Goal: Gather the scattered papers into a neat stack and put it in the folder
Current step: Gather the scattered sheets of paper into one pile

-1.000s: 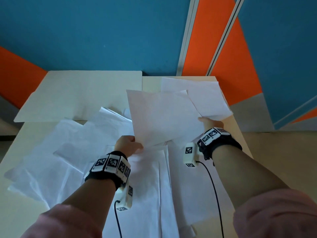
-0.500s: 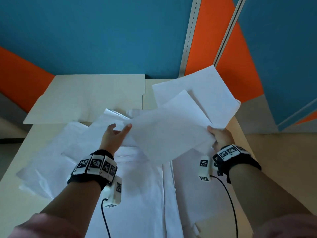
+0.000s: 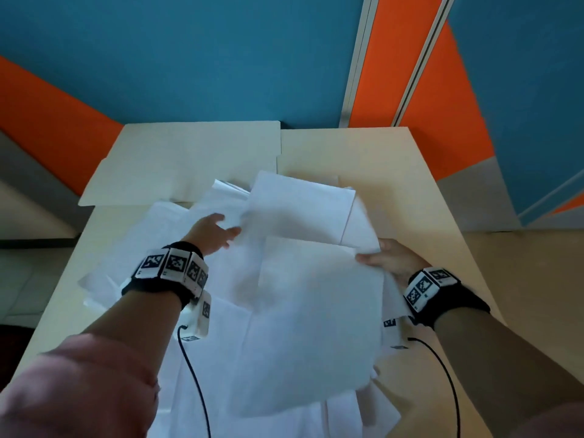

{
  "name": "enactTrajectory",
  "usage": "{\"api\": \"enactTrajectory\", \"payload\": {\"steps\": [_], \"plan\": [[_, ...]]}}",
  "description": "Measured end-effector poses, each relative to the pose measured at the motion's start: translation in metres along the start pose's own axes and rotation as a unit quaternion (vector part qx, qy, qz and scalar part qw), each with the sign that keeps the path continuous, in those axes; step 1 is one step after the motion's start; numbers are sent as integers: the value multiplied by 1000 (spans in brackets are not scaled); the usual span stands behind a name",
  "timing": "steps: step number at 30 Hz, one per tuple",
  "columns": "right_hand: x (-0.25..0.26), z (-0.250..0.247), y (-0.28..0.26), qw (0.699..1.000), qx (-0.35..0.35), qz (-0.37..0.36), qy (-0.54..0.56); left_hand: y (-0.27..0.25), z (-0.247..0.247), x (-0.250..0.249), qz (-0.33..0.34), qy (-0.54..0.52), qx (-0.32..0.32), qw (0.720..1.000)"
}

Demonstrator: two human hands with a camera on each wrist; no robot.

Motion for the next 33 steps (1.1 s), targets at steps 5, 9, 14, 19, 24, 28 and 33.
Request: {"api": "enactTrajectory", "payload": {"steps": [5, 9, 14, 19, 24, 28, 33], "plan": [[-2, 29, -5, 998, 11, -61, 9, -23, -2, 44, -41, 61, -66, 995], [-6, 41, -10, 997, -3, -81, 9, -42, -6, 65, -95, 124, -89, 984], [-12, 55, -7, 997, 1, -78, -2, -45, -5, 59, -75, 152, -64, 984], [-15, 49, -11, 978, -186, -69, -71, -71, 32, 62, -69, 257, 62, 962], [-22, 34, -35, 937, -264, 21, -228, -117, 7, 123, -142, 148, -57, 977], [-33, 81, -38, 935, -195, 25, -294, -135, 14, 134, -147, 17, -136, 980], [-26, 105, -31, 928, -177, 20, -327, -120, 22, 125, -106, 19, -106, 988]]}}
Point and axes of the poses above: each hand's wrist, its own y-axis towards the middle knuckle, its own z-axis out of the palm, x = y × z, the point moved 10 cm from there along y, towards the middle knuckle, and after that the axes turned 12 degrees about x, right-handed, at the moved point
